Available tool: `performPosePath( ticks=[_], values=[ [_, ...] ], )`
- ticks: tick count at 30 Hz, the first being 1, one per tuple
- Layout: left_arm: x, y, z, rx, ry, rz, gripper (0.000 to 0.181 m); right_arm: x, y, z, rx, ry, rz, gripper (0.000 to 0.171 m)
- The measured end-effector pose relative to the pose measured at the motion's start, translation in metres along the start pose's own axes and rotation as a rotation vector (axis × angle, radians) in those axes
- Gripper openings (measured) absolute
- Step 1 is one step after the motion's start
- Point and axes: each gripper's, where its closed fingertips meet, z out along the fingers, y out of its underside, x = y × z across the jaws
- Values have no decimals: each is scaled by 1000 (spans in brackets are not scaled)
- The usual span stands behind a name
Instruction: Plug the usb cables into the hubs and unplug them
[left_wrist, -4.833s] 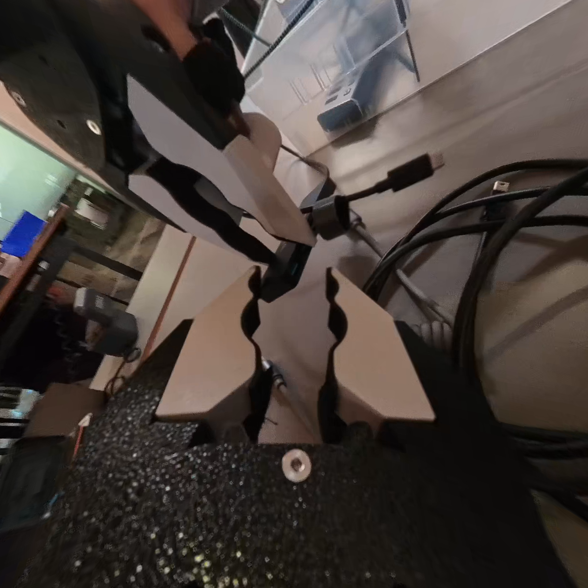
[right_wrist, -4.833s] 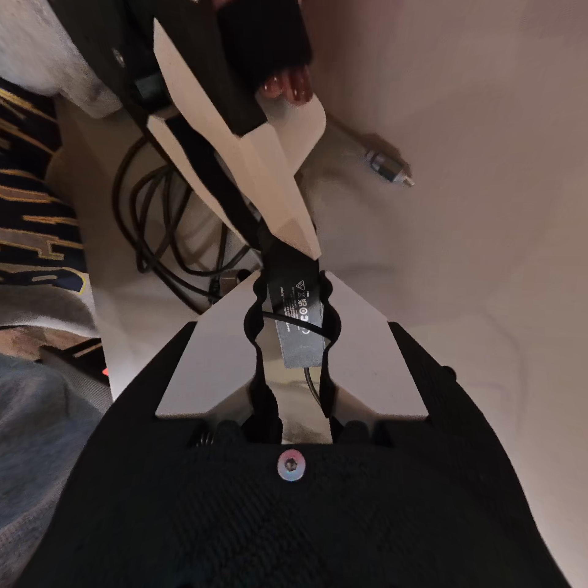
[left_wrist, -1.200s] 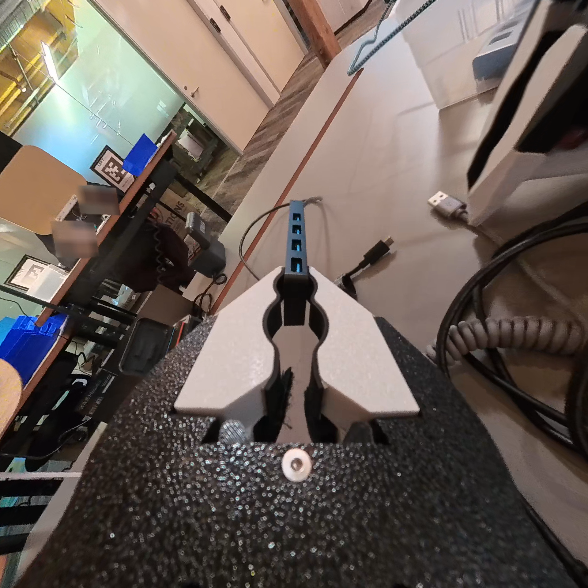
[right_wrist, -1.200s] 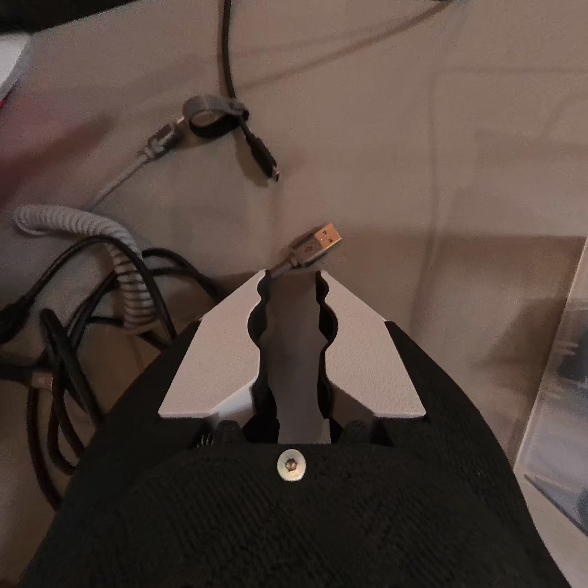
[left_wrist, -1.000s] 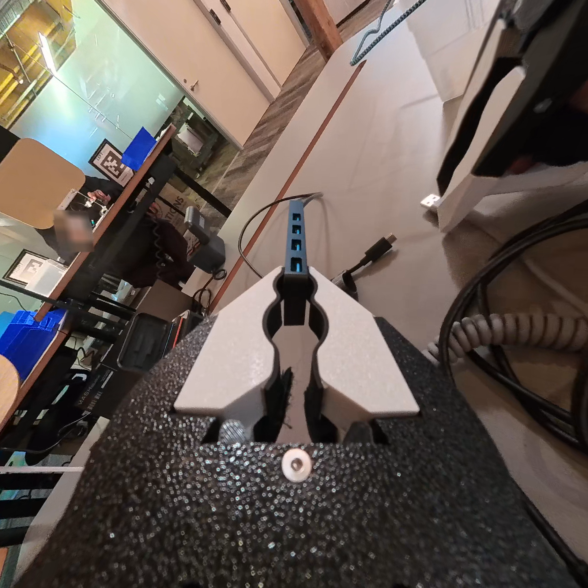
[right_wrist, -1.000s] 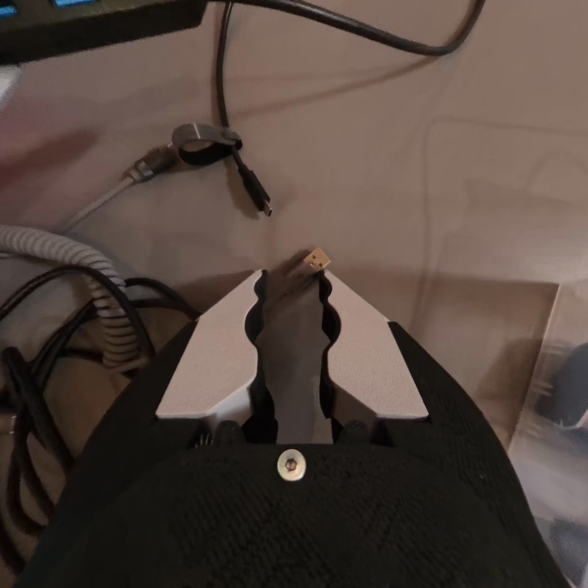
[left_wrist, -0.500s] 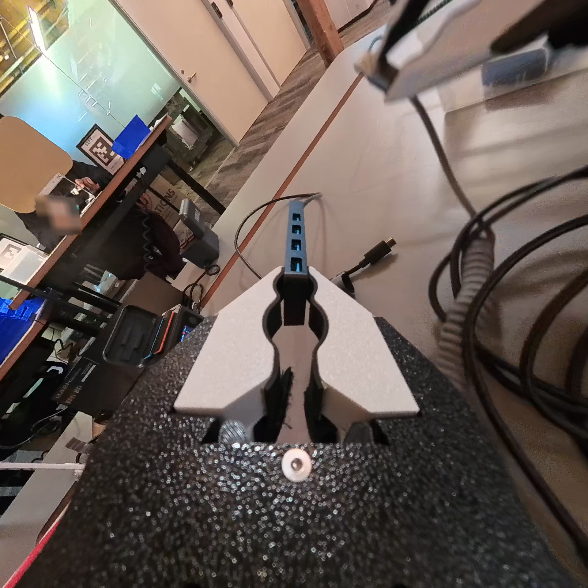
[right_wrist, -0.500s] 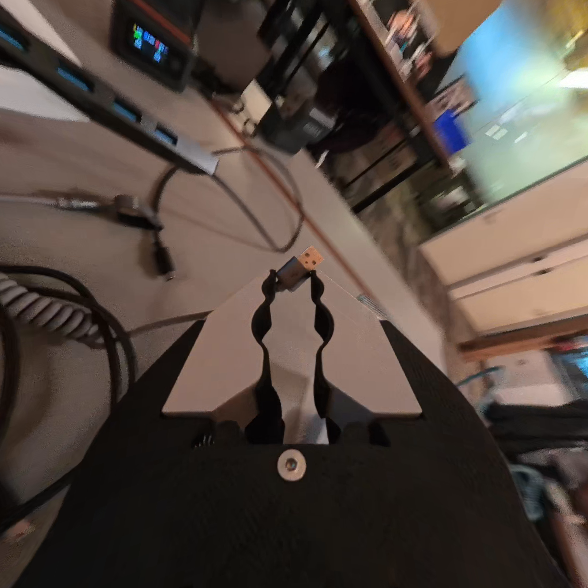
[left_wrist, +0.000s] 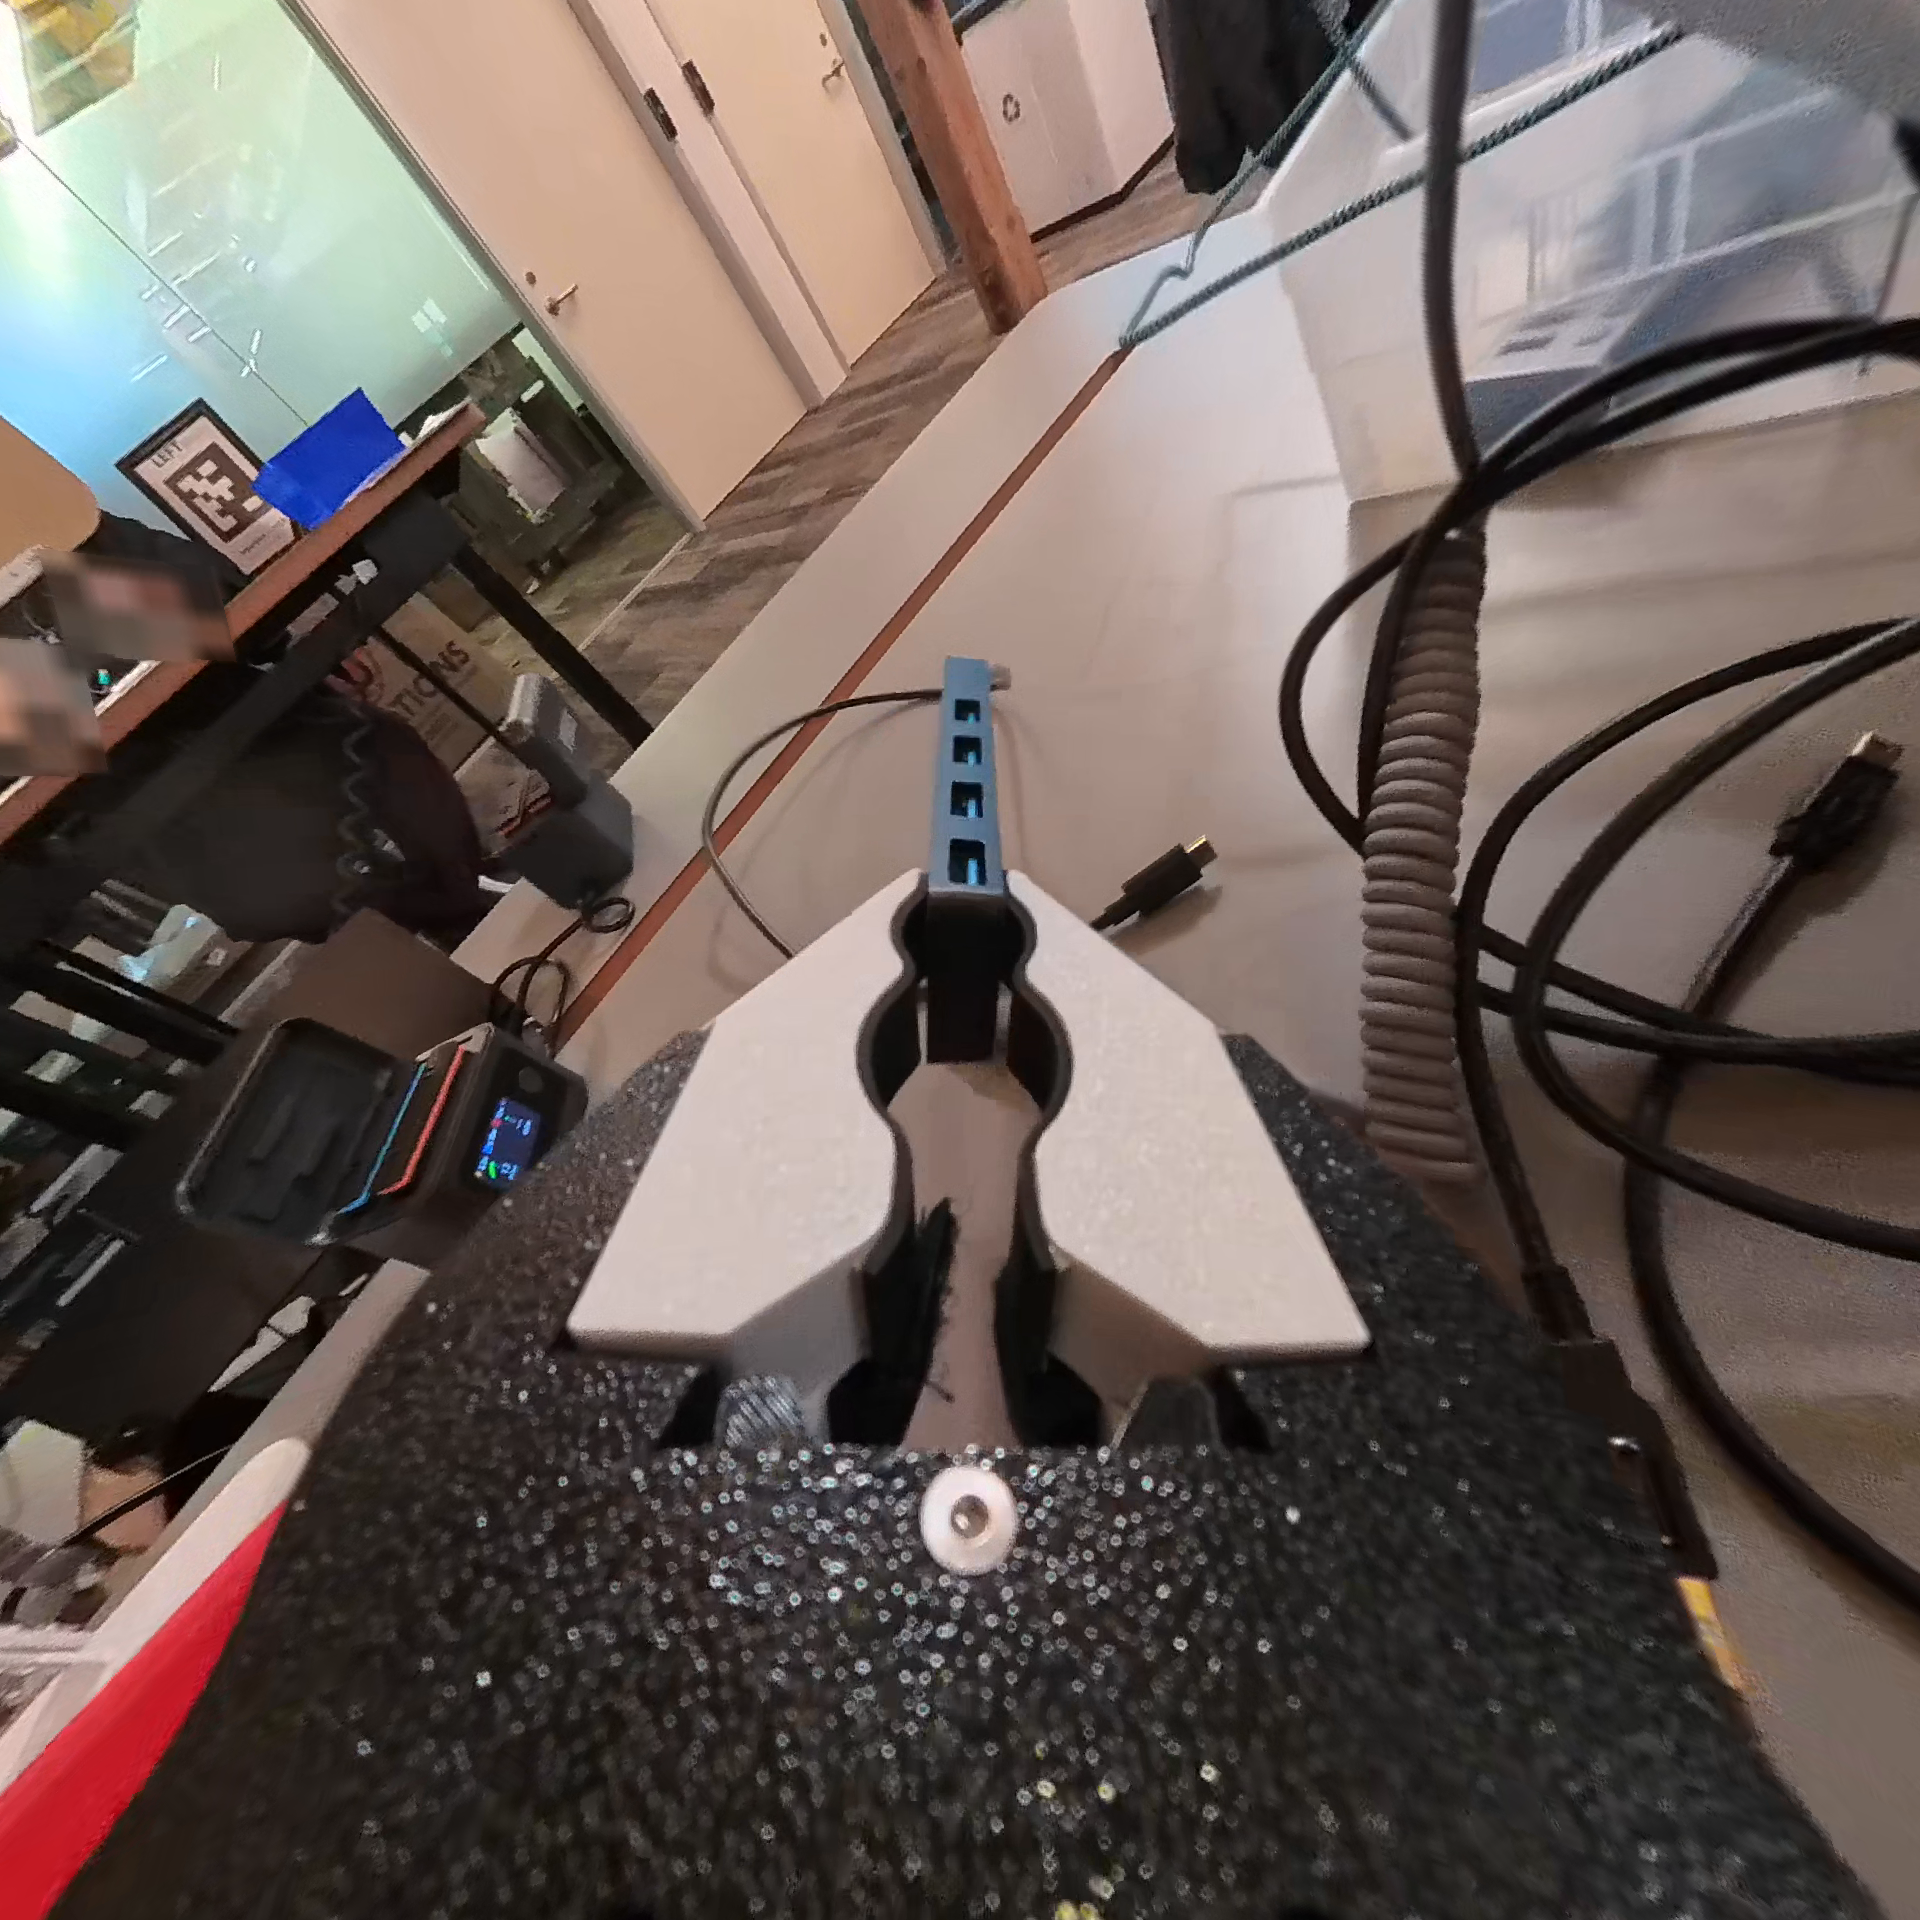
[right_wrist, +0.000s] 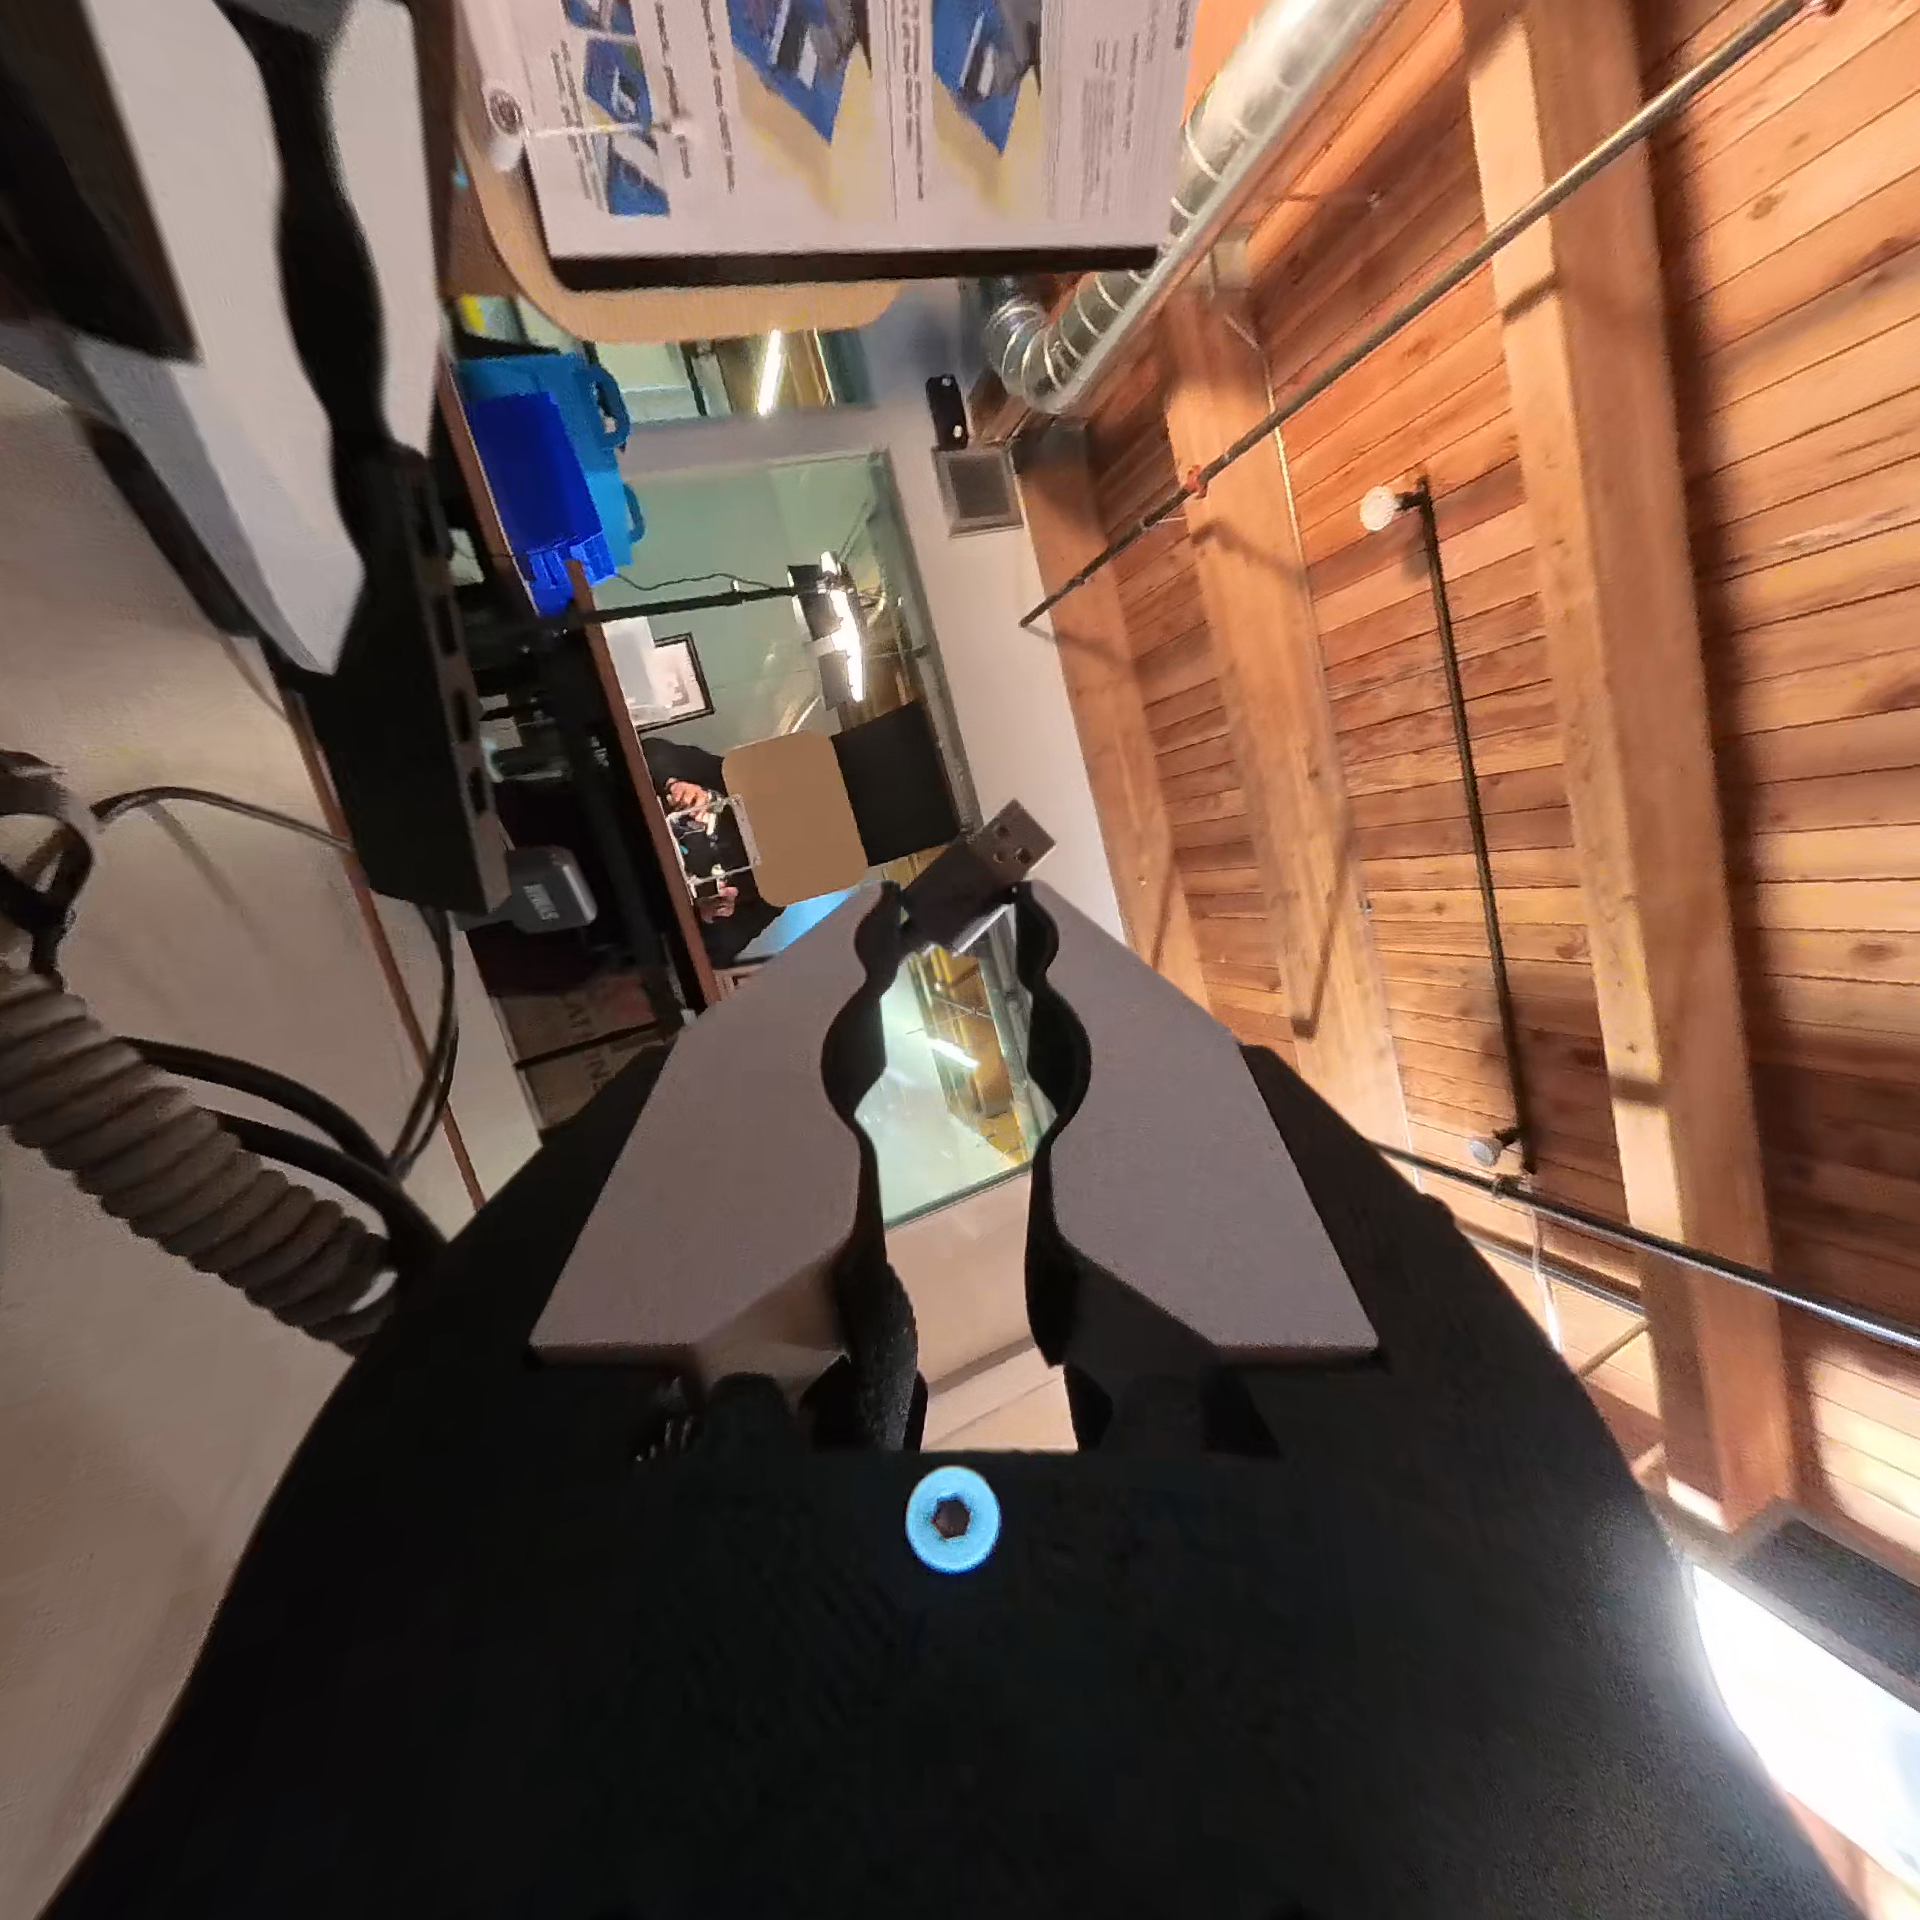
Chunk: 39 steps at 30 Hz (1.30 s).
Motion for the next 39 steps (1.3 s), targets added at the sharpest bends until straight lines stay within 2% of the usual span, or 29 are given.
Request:
performPosePath(
  ticks=[1,14,24,29,33,39],
  values=[
    [0,-1,0,8,3,-7,9,-1,-3,-4,9,0,5,20],
    [6,-6,-1,46,18,35,9,-13,-8,-11,32,-54,12,20],
    [17,-5,2,43,50,112,8,-48,-12,-10,33,-230,20,20],
    [22,0,4,-26,105,51,9,-64,-6,-9,25,-278,-108,20],
    [25,3,2,-56,157,-25,8,-90,-2,-13,31,-405,-160,20],
    [31,24,7,-141,213,-84,9,-125,-25,-33,124,-707,-37,20]
  ],
)
